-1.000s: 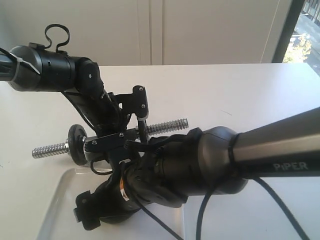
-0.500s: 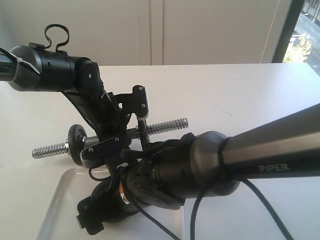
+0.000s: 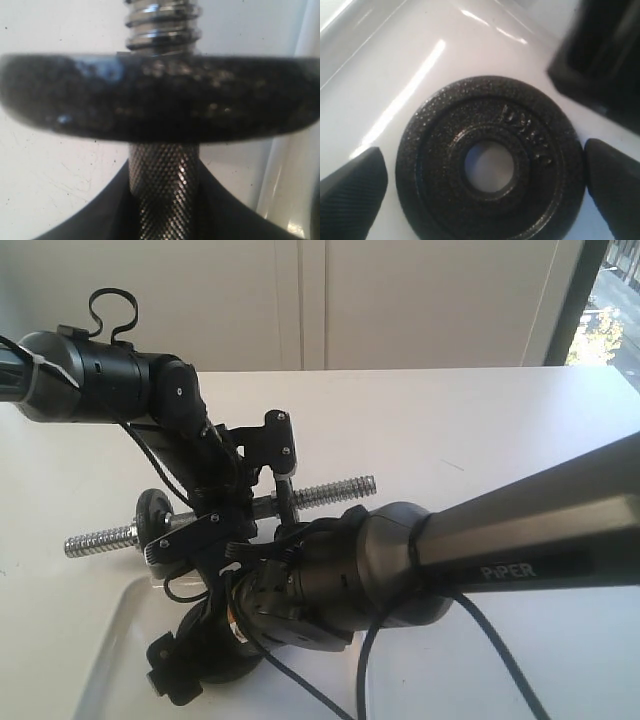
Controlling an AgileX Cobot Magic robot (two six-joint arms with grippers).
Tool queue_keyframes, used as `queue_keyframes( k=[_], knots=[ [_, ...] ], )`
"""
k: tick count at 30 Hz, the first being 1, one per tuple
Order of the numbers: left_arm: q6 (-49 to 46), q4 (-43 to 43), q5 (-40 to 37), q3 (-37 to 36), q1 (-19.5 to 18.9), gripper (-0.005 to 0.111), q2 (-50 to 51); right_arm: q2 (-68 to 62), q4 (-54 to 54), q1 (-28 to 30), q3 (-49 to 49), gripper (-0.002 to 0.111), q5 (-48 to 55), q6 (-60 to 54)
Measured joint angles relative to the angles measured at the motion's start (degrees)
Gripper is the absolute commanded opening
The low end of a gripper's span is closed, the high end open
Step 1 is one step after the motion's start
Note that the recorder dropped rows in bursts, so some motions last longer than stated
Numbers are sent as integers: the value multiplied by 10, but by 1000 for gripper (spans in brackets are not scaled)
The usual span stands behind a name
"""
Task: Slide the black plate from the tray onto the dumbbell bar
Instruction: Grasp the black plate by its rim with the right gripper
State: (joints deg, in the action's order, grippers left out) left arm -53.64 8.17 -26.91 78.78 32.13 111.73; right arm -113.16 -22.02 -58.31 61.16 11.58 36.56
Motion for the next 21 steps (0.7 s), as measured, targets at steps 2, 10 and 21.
queue_keyframes(
  k=[2, 10, 21],
  knots=[
    [0, 1, 0, 0, 0, 0, 0, -4, 0, 0, 5, 104, 3, -1],
    [0, 1, 2, 0, 0, 0, 0, -5, -7, 0, 9, 104, 18, -5],
    [9, 7, 35, -1, 0, 0, 0, -5, -10, 0, 11, 100, 40, -7]
  ],
)
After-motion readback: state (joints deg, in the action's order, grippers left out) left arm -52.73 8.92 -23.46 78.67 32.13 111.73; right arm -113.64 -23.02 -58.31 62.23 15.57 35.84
